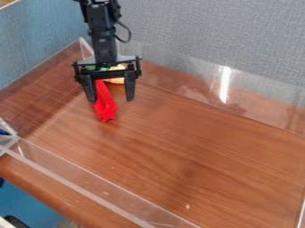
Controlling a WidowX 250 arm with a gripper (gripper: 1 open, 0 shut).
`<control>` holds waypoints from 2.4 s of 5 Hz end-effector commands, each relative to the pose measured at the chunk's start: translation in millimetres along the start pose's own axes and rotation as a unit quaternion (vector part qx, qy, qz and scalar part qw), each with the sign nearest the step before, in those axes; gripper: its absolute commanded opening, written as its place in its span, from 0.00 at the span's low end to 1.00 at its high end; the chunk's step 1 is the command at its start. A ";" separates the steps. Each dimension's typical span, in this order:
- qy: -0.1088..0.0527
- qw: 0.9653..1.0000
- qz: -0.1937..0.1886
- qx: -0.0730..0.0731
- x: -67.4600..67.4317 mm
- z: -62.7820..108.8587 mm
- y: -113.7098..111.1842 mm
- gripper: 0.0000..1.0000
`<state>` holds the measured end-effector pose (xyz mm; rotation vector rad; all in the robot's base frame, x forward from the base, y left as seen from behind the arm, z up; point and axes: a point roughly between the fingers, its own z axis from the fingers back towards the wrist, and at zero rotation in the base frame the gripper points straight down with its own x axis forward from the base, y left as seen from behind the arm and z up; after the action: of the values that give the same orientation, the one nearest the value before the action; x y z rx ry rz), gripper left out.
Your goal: Put the red object to the right side of the table
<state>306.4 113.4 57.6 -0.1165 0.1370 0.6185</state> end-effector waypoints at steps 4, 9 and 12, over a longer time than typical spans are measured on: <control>-0.041 0.998 0.038 0.000 22.9 2.7 9.6 1.00; -0.035 0.999 0.027 0.005 23.1 -7.8 11.1 0.00; -0.035 0.999 0.004 0.000 18.7 -2.5 9.0 0.00</control>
<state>312.2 125.1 28.4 -0.1005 0.1408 0.6209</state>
